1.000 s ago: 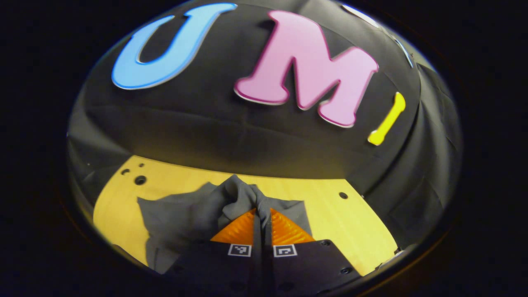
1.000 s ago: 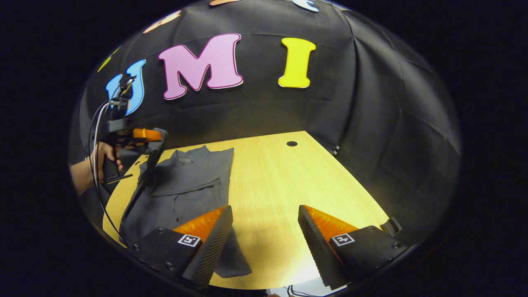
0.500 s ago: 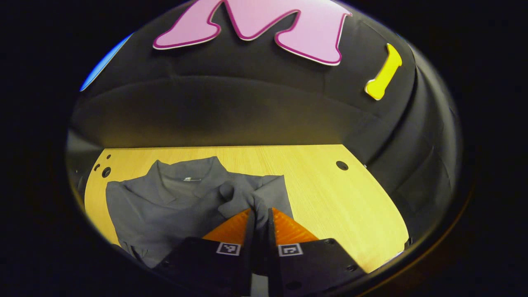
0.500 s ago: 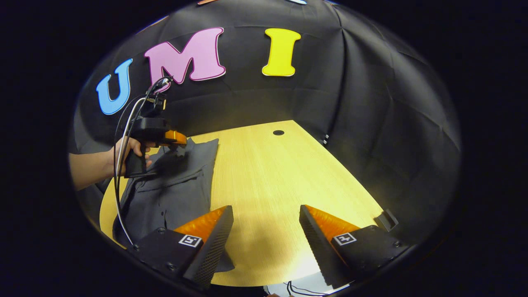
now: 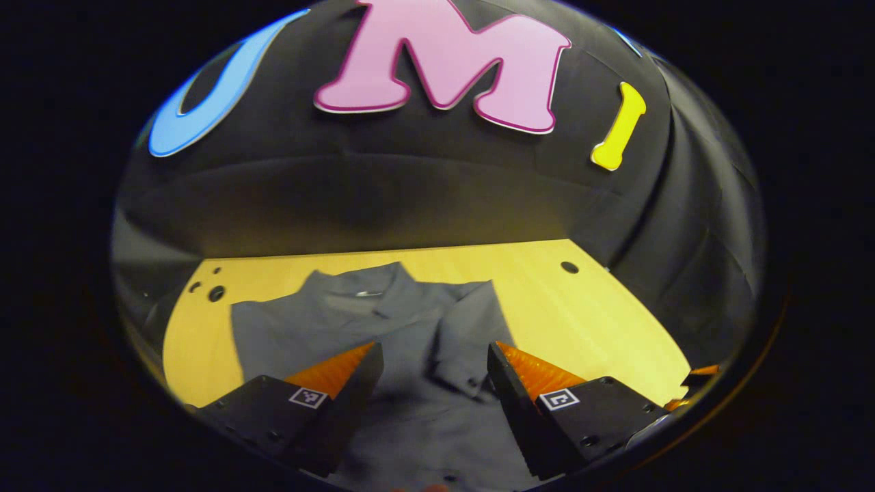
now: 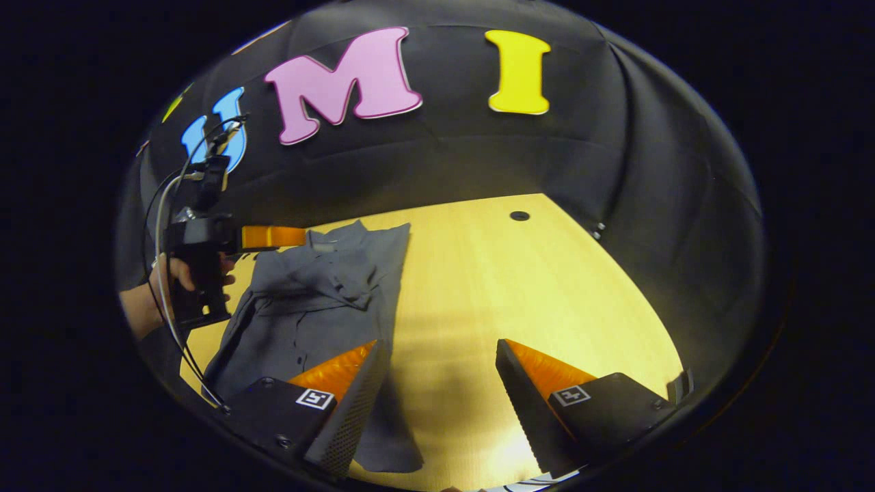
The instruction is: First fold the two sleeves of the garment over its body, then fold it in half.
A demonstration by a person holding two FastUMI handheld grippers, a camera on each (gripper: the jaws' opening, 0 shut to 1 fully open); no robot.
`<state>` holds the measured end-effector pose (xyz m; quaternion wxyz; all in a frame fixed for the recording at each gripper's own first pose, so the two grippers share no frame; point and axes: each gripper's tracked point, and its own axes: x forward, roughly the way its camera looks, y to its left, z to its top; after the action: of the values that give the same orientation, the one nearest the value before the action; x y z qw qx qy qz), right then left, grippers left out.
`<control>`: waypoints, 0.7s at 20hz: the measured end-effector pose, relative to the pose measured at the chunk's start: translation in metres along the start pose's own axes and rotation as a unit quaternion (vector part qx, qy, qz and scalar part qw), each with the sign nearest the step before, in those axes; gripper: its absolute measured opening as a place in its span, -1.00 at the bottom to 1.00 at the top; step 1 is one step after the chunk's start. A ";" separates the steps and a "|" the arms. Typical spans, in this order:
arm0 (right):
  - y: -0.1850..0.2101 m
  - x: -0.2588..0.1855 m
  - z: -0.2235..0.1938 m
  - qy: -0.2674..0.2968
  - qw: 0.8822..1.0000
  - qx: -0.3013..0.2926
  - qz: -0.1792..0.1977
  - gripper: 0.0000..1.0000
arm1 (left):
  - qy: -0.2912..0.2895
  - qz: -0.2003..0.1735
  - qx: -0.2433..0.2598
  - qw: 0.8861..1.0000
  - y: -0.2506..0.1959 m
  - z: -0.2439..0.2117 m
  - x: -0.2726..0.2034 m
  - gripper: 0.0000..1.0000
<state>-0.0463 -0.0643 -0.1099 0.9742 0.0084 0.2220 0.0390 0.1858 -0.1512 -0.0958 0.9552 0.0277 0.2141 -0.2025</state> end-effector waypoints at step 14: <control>0.056 0.030 -0.118 0.175 0.983 0.012 0.053 0.99 | 0.186 0.135 -0.121 0.966 0.139 -0.262 -0.199 0.94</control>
<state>-0.0749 -0.0060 -0.2272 0.9168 0.0248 0.3887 0.0887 -0.0277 0.0876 -0.2542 0.9135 -0.0220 0.4047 -0.0359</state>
